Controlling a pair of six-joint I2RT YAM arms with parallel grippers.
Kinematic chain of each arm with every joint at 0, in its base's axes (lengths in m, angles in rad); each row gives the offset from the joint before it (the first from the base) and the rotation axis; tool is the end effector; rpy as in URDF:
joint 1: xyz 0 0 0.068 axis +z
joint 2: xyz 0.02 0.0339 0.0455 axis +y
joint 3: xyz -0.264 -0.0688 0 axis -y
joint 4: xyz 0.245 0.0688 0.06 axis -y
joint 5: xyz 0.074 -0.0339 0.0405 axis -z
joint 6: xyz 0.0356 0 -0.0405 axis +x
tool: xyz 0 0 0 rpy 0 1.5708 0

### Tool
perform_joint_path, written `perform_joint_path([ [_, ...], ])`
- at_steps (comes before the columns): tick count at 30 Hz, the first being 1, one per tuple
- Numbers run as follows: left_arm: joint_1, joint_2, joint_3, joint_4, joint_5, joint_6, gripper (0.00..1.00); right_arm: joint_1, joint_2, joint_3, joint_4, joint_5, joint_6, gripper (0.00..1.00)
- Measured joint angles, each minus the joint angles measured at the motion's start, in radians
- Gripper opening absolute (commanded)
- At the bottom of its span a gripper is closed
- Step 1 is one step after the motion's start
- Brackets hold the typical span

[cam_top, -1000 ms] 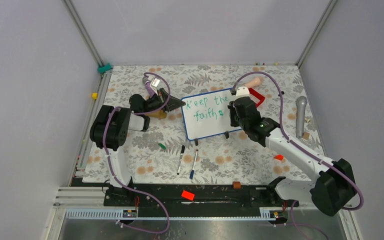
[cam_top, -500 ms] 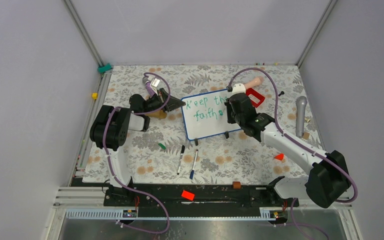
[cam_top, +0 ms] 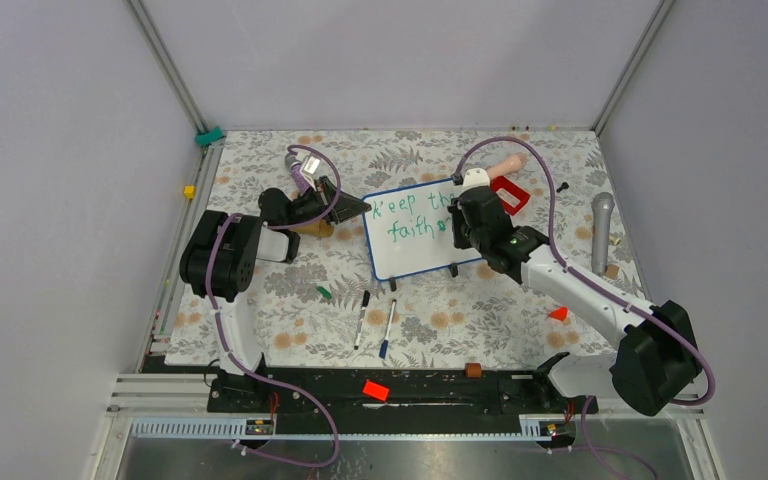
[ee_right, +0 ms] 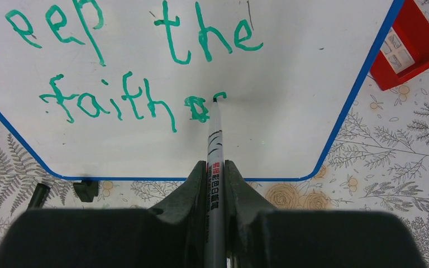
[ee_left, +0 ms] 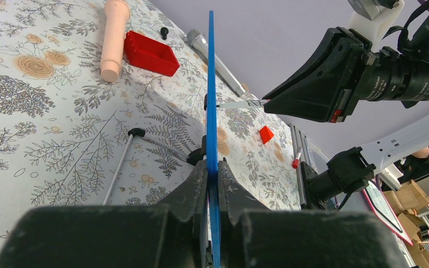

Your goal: Write a sentence on the whiteboard

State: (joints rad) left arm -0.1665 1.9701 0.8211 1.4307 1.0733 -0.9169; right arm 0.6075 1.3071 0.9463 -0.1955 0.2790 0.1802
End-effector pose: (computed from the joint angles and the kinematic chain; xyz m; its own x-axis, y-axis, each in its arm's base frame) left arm 0.3549 -0.0914 0.1831 -0.5568 -0.2905 -0.7782 0.7721 0.1646 -0.6138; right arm 0.2466 0.1595 0.2809 -0.4905 -0.1311 -0.8615 -0.2732 0.9619 0.0091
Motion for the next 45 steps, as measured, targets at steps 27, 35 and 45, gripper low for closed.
perform_joint_path([
  [27,0.0,0.0,0.0,0.0,0.0,0.0,0.0,-0.006,0.0,-0.016,-0.056,-0.011,0.0,0.0],
  [35,-0.001,0.0,0.0,0.0,0.0,0.0,0.0,-0.007,-0.05,-0.02,-0.058,-0.034,-0.002,0.0],
  [45,-0.001,0.0,0.0,0.001,0.0,0.0,0.0,-0.047,-0.116,-0.023,-0.055,-0.035,-0.005,0.0],
])
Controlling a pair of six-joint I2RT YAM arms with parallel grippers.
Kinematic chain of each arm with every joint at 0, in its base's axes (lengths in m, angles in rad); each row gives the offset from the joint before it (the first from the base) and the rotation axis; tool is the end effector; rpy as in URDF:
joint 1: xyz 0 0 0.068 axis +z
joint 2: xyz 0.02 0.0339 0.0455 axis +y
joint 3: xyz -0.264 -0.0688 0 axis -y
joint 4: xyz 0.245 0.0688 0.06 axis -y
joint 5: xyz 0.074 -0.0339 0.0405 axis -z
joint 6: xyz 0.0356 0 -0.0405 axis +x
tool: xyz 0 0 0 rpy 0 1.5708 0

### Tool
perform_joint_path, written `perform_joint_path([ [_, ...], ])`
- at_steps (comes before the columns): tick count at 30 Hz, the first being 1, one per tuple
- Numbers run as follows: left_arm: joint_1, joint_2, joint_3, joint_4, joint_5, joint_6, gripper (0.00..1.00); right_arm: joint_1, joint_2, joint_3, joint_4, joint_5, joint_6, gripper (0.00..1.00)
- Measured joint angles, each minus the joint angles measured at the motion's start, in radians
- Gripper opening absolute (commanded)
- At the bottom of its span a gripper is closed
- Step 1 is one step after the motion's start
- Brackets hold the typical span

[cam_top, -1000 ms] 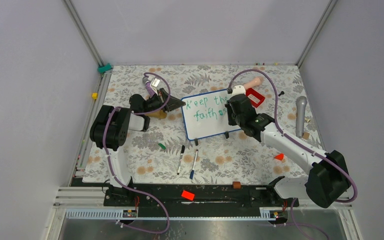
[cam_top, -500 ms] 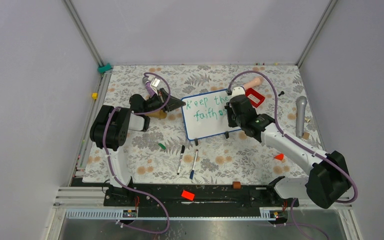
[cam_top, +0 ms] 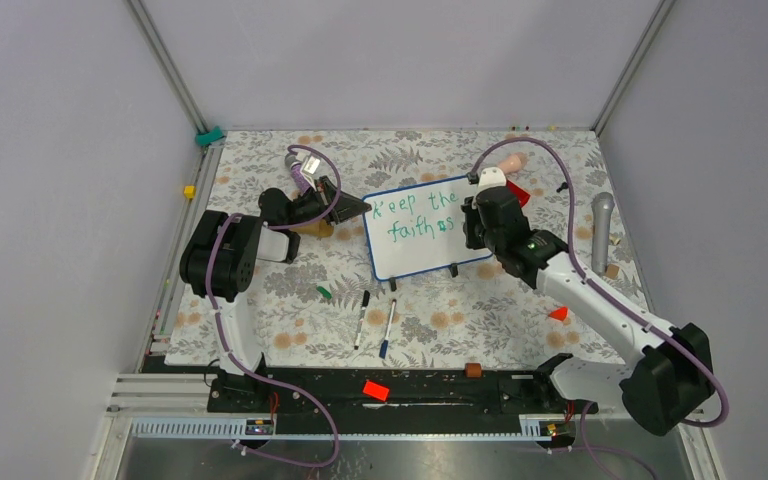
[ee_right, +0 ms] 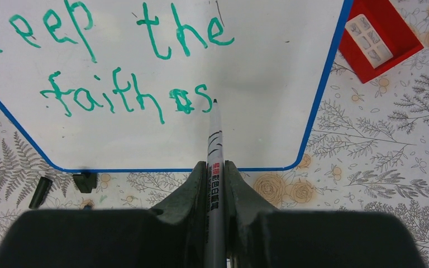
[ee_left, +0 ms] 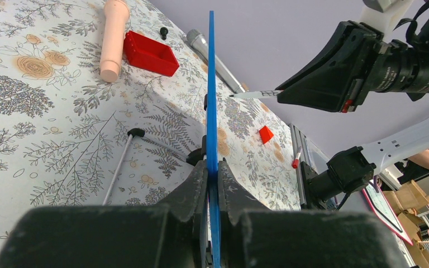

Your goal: Write a sentence on the whiteboard

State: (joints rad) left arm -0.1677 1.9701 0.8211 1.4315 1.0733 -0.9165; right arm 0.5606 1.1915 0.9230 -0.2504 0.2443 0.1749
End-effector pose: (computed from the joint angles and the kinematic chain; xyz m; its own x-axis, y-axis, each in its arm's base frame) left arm 0.3547 -0.0918 0.1831 -0.5562 -0.2899 -0.7789 0.7730 0.1637 -0.6129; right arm 0.2321 0.1355 0.2978 -0.4724 -0.0972 -0.8760 -0.2598 0.9651 0.0330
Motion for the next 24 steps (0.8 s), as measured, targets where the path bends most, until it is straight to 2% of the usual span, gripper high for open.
perform_joint_path([
  [13,0.0,0.0,0.0,-0.001,0.0,0.0,0.0,-0.001,0.122,0.039,0.005,0.0,-0.011,0.0],
  [24,0.0,0.0,0.0,-0.001,0.0,0.0,0.0,-0.001,0.13,0.05,-0.004,0.053,-0.019,0.0],
])
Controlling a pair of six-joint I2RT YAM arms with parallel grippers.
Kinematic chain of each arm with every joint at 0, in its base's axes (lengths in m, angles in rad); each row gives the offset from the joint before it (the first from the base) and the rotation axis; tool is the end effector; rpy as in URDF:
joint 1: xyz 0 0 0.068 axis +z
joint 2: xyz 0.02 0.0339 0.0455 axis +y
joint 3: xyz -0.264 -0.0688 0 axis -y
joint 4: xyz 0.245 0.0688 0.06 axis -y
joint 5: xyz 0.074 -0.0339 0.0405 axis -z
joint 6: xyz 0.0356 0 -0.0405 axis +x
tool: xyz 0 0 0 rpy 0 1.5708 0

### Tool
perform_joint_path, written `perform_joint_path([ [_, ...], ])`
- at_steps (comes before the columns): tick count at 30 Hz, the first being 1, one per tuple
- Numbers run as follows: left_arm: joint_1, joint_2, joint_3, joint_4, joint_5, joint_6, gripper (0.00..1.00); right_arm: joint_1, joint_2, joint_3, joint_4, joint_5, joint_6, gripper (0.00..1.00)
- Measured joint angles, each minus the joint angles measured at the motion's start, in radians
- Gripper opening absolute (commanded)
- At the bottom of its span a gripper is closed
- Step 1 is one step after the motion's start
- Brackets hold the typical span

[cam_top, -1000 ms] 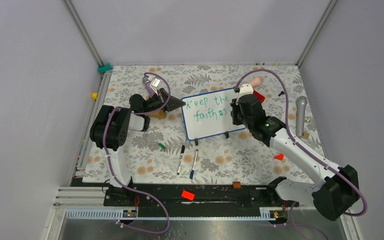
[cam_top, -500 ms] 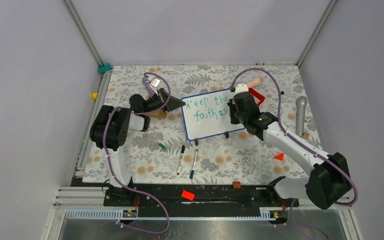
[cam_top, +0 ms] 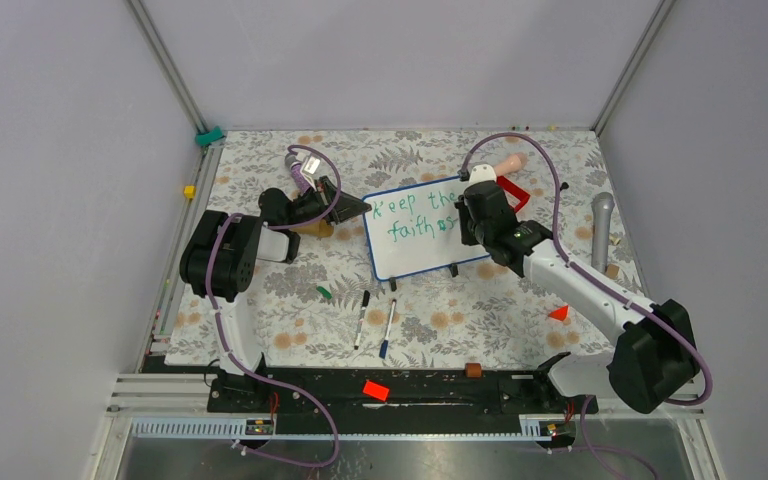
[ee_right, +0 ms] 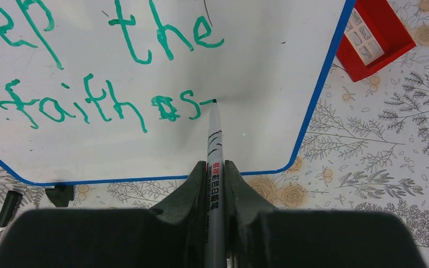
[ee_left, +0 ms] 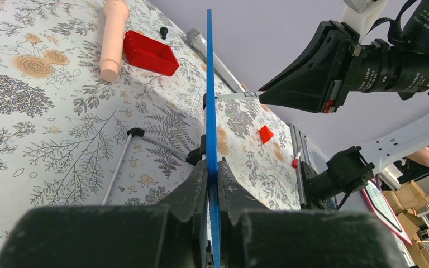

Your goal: Write a sentence on the whiteboard

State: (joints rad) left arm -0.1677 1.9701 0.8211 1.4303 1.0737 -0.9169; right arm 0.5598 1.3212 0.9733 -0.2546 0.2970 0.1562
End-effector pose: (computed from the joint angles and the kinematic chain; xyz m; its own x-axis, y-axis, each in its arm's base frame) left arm 0.3547 -0.0918 0.1830 -0.5575 -0.2895 -0.7780 0.7721 0.1635 -0.6141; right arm 0.2552 0.1476 0.2810 -0.5216 -0.1513 -0.8397 -0.2251 0.9737 -0.0357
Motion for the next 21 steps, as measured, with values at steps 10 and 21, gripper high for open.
perform_joint_path([
  [10,-0.001,0.0,0.0,0.001,0.0,0.0,0.0,-0.002,-0.046,0.004,0.001,-0.028,-0.004,0.0],
  [21,-0.001,0.0,0.0,0.001,0.0,0.0,0.0,-0.002,-0.001,0.06,0.018,-0.028,-0.008,0.0],
])
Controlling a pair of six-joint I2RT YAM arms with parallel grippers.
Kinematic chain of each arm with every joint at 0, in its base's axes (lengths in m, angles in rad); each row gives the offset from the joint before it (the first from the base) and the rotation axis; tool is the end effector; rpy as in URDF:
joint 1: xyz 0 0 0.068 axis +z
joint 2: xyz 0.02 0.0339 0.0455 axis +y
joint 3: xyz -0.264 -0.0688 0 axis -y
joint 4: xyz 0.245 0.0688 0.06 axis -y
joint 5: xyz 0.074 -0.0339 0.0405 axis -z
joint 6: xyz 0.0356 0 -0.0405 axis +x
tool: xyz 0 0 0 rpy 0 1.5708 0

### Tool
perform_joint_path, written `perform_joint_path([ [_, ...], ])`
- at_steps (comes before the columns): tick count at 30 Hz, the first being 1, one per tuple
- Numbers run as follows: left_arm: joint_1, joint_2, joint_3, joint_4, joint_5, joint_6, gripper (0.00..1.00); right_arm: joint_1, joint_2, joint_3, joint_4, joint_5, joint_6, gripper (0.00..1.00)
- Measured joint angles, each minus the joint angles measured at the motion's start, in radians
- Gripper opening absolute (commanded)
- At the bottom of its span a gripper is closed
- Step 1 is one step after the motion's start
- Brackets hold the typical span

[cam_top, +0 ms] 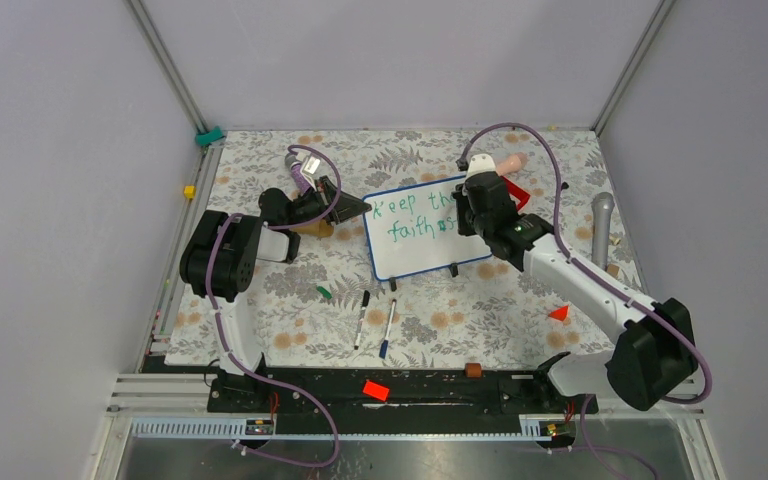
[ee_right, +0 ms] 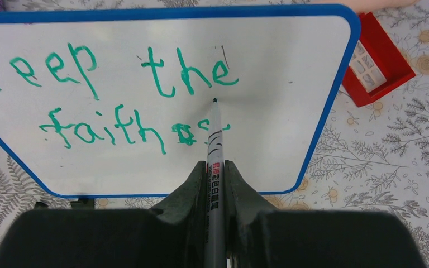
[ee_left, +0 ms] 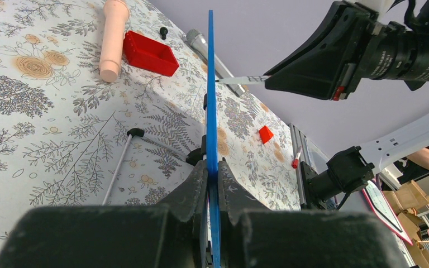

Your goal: Write a sentence on the whiteboard

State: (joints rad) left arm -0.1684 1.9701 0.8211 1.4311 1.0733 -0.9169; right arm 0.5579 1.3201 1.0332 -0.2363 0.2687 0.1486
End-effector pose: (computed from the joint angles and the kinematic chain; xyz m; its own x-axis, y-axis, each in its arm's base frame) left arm 0.3547 -0.0920 0.1831 -0.5570 -0.2895 -0.7784 0.7726 0.1631 -0.6135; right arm 0.2598 0.1510 0.3033 -0.4659 -0.1225 -0.8763 -0.2491 0.9685 -0.0029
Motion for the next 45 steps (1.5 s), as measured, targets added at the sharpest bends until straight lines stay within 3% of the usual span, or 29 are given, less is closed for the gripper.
perform_joint_path([
  [45,0.0,0.0,0.0,-0.001,0.0,0.0,0.0,-0.001,-0.019,-0.095,-0.023,0.022,0.012,0.0],
])
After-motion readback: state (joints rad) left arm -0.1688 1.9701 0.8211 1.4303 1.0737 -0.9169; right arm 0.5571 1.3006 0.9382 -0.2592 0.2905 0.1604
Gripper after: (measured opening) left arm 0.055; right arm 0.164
